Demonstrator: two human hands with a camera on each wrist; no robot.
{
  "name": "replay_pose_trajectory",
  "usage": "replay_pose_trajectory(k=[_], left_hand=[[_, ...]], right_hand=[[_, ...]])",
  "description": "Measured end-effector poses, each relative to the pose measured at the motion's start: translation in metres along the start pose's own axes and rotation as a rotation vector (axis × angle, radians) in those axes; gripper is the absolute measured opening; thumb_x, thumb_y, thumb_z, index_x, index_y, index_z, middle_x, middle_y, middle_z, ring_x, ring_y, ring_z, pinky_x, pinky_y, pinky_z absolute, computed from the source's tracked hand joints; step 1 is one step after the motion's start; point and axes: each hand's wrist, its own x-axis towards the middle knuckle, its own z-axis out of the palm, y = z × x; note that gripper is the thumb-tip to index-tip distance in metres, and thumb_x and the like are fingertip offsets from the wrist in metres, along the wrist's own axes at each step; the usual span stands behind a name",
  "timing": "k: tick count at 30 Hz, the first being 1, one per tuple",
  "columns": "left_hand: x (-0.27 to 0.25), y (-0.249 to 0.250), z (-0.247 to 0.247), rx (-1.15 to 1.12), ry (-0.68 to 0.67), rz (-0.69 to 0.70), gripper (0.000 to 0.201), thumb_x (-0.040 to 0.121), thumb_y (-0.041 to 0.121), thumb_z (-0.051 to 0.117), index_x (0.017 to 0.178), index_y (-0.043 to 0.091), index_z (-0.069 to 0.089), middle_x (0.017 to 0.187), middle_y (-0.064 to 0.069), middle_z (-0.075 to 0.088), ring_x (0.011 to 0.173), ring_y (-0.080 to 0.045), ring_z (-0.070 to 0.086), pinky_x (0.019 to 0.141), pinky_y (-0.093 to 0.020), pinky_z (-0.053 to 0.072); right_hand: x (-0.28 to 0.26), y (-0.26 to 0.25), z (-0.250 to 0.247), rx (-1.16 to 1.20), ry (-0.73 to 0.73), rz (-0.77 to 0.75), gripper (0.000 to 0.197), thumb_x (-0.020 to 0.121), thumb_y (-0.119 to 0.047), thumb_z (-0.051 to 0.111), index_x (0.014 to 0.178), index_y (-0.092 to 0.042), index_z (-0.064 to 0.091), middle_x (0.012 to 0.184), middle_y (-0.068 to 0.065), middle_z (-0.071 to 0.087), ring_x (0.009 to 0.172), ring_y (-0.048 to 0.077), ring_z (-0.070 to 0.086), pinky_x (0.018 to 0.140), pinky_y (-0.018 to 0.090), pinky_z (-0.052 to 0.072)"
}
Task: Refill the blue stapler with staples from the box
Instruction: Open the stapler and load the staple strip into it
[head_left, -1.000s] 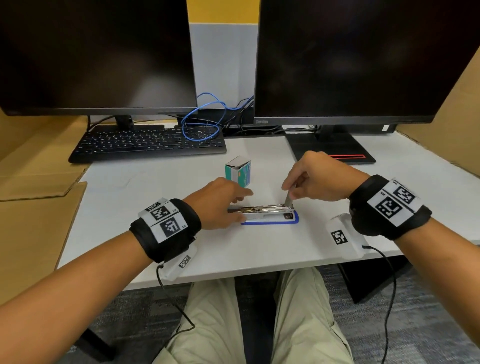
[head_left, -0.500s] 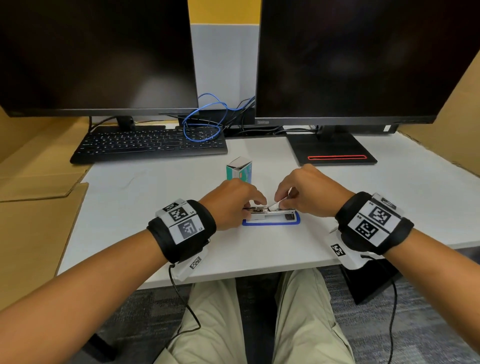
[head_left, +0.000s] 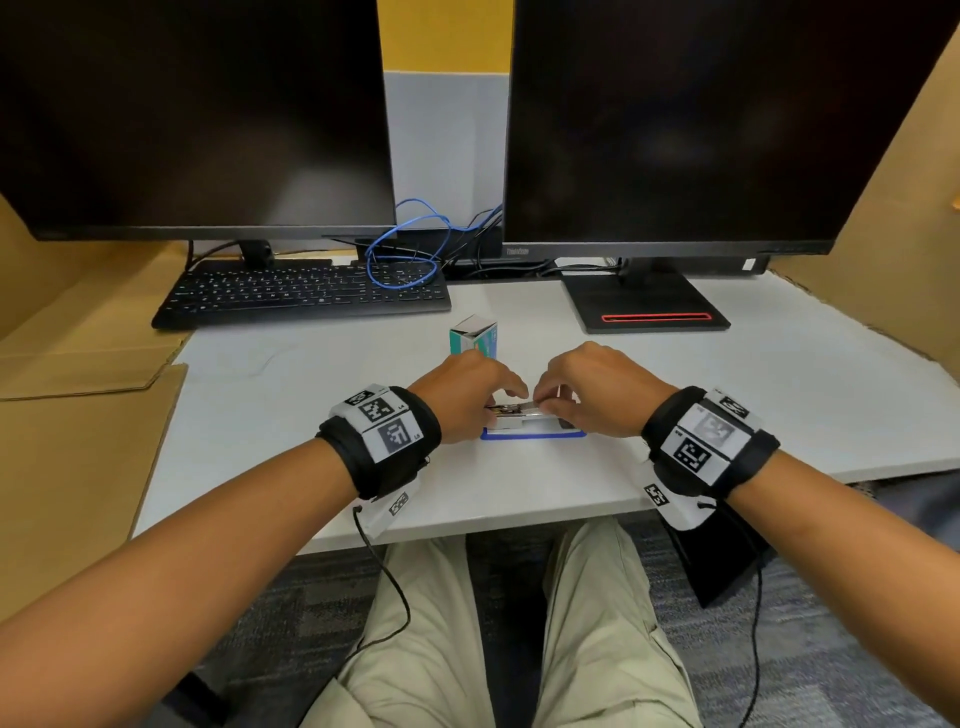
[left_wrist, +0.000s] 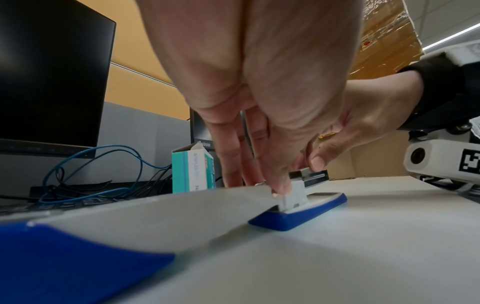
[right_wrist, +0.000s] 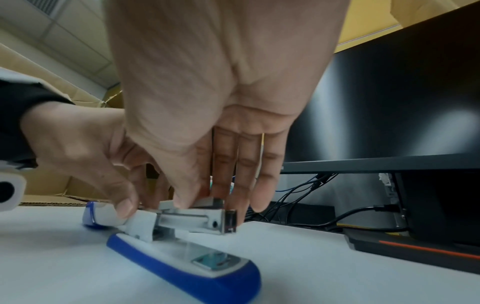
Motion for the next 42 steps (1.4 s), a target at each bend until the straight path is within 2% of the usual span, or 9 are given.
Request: replay_pose_trajectory(k=[6, 12, 18, 23, 28, 34, 37, 39, 42], left_hand=[[-0.004, 0.005, -0.001, 0.037, 0.000, -0.004, 0.056, 0.086, 0.002, 0.065, 0.135, 0.028, 0.059, 0.126, -0.004, 0.067, 0.107, -0.020, 0.067, 0.094, -0.038, 0.055], [-0.004, 0.006, -0.001, 0.059, 0.005, -0.015, 0.055, 0.085, 0.002, 0.065, 0.133, 0.031, 0.061, 0.118, -0.006, 0.071, 0.103, -0.020, 0.069, 0.096, -0.040, 0.054], [-0.003, 0.003, 0.002, 0.077, 0.026, 0.014, 0.053, 0.084, 0.003, 0.066, 0.129, 0.032, 0.065, 0.120, -0.003, 0.072, 0.099, -0.019, 0.070, 0.092, -0.038, 0.056], [-0.001, 0.003, 0.005, 0.163, 0.001, 0.044, 0.047, 0.088, 0.007, 0.063, 0.129, 0.028, 0.065, 0.132, 0.004, 0.067, 0.120, -0.021, 0.062, 0.100, -0.040, 0.052], [0.000, 0.001, 0.007, 0.213, -0.010, 0.059, 0.047, 0.090, 0.008, 0.060, 0.131, 0.030, 0.063, 0.132, 0.005, 0.066, 0.121, -0.022, 0.060, 0.100, -0.041, 0.052], [-0.001, -0.004, 0.003, 0.211, -0.046, 0.086, 0.052, 0.088, 0.011, 0.061, 0.134, 0.035, 0.058, 0.130, 0.005, 0.065, 0.119, -0.022, 0.059, 0.094, -0.039, 0.053], [-0.010, -0.009, -0.005, 0.208, -0.084, 0.017, 0.067, 0.086, 0.022, 0.067, 0.146, 0.036, 0.041, 0.138, 0.002, 0.058, 0.127, -0.024, 0.053, 0.100, -0.040, 0.050], [-0.017, -0.011, -0.011, 0.303, -0.165, -0.108, 0.071, 0.085, 0.031, 0.068, 0.149, 0.030, 0.037, 0.139, -0.002, 0.055, 0.126, -0.025, 0.053, 0.096, -0.037, 0.049], [-0.019, -0.014, -0.018, 0.473, -0.269, -0.236, 0.043, 0.088, 0.030, 0.061, 0.129, 0.018, 0.055, 0.124, -0.007, 0.057, 0.096, -0.021, 0.056, 0.076, -0.029, 0.045]], right_hand=[[0.001, -0.004, 0.001, -0.012, 0.009, 0.053, 0.019, 0.089, -0.021, 0.064, 0.101, -0.017, 0.078, 0.089, 0.001, 0.075, 0.078, 0.019, 0.068, 0.077, 0.039, 0.060], [-0.001, -0.007, 0.000, -0.040, 0.000, 0.063, 0.020, 0.089, -0.023, 0.067, 0.104, -0.018, 0.079, 0.095, 0.000, 0.078, 0.080, 0.017, 0.070, 0.077, 0.033, 0.060], [-0.006, -0.006, 0.005, -0.065, 0.035, 0.036, 0.022, 0.091, -0.022, 0.061, 0.099, -0.017, 0.081, 0.087, 0.000, 0.077, 0.074, 0.021, 0.068, 0.066, 0.031, 0.056], [-0.009, -0.001, 0.007, -0.074, 0.028, 0.011, 0.024, 0.091, -0.021, 0.061, 0.106, -0.018, 0.079, 0.093, 0.000, 0.078, 0.078, 0.021, 0.069, 0.074, 0.038, 0.059], [-0.008, 0.008, 0.009, 0.022, 0.064, 0.007, 0.030, 0.086, -0.015, 0.070, 0.115, -0.017, 0.075, 0.098, 0.001, 0.078, 0.081, 0.016, 0.071, 0.081, 0.033, 0.061], [-0.007, 0.015, 0.014, 0.108, 0.093, -0.004, 0.022, 0.084, -0.015, 0.075, 0.105, -0.019, 0.079, 0.092, -0.002, 0.078, 0.076, 0.009, 0.068, 0.077, 0.030, 0.061], [-0.006, 0.020, 0.015, 0.130, 0.072, 0.014, 0.024, 0.083, -0.020, 0.077, 0.107, -0.022, 0.078, 0.091, -0.002, 0.077, 0.075, 0.008, 0.068, 0.075, 0.028, 0.061], [-0.006, 0.022, 0.014, 0.146, 0.053, 0.037, 0.022, 0.082, -0.021, 0.077, 0.104, -0.020, 0.078, 0.089, -0.001, 0.077, 0.076, 0.010, 0.068, 0.075, 0.030, 0.061], [-0.002, 0.022, 0.010, 0.157, 0.015, 0.053, 0.019, 0.082, -0.020, 0.078, 0.100, -0.016, 0.080, 0.089, 0.001, 0.077, 0.076, 0.012, 0.070, 0.076, 0.030, 0.062]])
